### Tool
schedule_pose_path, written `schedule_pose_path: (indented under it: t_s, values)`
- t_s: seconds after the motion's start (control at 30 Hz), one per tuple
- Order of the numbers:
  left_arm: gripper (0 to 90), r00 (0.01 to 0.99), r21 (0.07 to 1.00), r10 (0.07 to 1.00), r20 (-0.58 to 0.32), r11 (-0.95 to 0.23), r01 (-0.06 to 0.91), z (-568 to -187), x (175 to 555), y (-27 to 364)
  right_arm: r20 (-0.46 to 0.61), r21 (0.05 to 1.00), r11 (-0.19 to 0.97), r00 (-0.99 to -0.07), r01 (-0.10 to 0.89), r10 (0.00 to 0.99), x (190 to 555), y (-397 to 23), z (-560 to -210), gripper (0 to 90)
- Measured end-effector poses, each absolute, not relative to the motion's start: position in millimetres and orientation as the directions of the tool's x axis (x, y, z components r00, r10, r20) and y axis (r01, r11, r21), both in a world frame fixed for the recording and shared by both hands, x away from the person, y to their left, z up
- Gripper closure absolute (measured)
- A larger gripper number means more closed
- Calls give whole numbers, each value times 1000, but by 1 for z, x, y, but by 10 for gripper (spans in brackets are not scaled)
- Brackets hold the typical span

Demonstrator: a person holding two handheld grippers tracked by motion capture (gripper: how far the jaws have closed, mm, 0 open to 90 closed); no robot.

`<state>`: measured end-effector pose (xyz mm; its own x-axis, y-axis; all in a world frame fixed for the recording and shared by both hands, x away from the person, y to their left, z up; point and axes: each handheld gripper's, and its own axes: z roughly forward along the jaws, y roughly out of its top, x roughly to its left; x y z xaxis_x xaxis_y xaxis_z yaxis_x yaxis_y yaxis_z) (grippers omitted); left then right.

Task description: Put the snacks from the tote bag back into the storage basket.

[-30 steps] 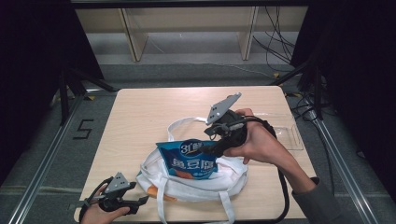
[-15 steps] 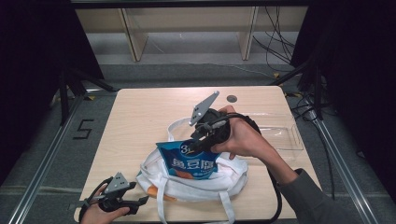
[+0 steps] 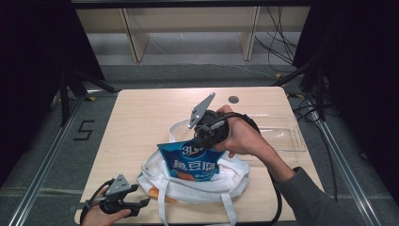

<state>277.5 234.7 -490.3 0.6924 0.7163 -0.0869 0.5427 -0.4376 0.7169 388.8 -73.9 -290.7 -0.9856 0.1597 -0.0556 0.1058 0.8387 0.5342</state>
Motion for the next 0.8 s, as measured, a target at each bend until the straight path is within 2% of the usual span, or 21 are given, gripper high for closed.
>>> schedule_pose_path:
  t_s: [0.03, 0.07, 0.23, 0.5, 0.8]
  values:
    - [319, 703, 709, 707, -69, -461, 534, -490, 279, 236, -55, 533, 840, -986, 102, 155, 389, -74, -291, 892]
    - [320, 690, 711, 718, -94, -437, 551, -491, 278, 234, -56, 533, 841, -987, 97, 149, 389, -74, -291, 898]
    - [323, 698, 714, 709, -100, -437, 546, -489, 278, 236, -67, 517, 854, -992, 58, 108, 392, -73, -289, 900]
    - [333, 700, 729, 709, -84, -436, 529, -488, 278, 238, -96, 479, 878, -994, 7, 60, 396, -65, -279, 900]
    - [295, 689, 724, 721, -74, -437, 535, -488, 279, 237, -124, 543, 840, -991, -22, 54, 395, -68, -234, 900]
